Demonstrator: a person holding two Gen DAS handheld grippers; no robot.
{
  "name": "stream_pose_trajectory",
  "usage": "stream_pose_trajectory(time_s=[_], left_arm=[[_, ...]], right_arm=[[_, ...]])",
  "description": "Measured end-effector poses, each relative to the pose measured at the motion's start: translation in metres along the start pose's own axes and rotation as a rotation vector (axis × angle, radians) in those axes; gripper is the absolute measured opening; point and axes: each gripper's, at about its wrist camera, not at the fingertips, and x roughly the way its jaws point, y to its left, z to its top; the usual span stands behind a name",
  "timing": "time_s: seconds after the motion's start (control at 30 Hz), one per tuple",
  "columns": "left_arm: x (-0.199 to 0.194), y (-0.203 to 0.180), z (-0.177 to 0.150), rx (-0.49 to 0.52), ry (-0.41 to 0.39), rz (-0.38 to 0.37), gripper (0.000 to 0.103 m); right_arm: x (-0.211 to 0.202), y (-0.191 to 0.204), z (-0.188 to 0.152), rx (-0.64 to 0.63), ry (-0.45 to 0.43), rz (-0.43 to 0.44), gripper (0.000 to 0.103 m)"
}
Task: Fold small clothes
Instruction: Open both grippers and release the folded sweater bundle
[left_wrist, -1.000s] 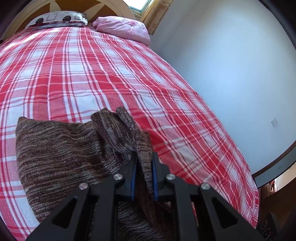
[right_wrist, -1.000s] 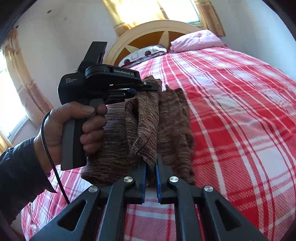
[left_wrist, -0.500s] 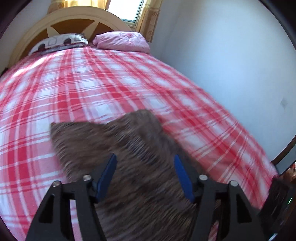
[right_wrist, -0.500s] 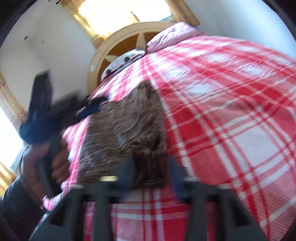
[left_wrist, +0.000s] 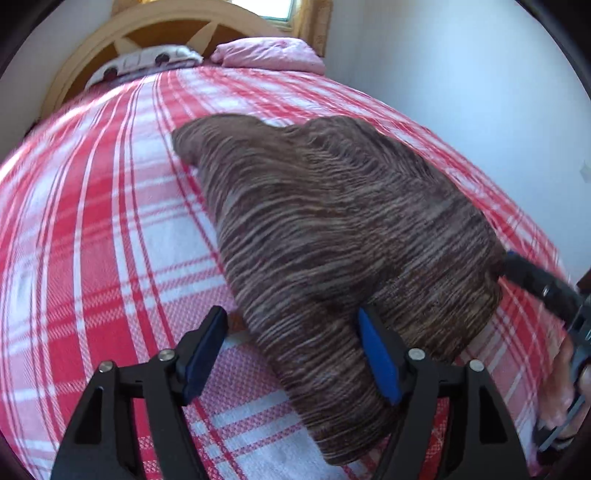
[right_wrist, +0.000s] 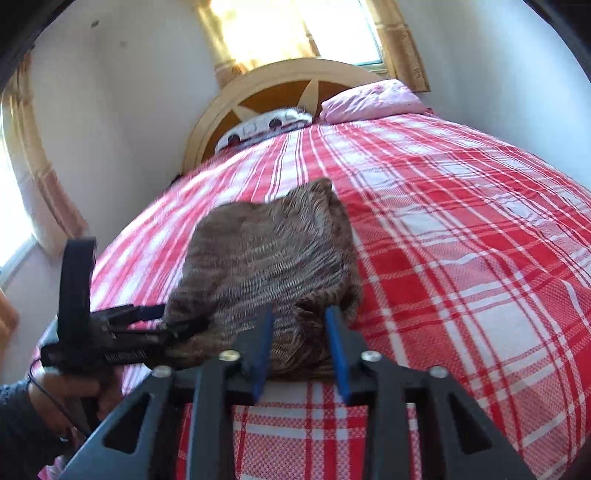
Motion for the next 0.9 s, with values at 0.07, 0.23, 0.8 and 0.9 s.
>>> stream_pose_trajectory(time_s=[0.07,0.23,0.8,0.9], left_arm=[[-0.001,0.000,-0.002,0.008,-0.008,0.005,0.076],[-0.014,-0.003,-0.004,0.016,-0.054,0.041,0.076],[0.046,0.082,0.095,-0.254,-0.029,-0.113,0.070],[0.054,0.083,0.086,-0.196,-0.028,-0.108,0.068]], right_arm=[[0.004,0.005,-0.002,-0.024,0.025,-0.012,0.017],[-0.011,0.011,0.003,-0.028,-0.014,-0.061,0.023],[0.072,0.122,-0.016,-0.288,0.239,0.137,0.033],[0.079,0.125,-0.025,-0.289,0.288,0.138,0.033]])
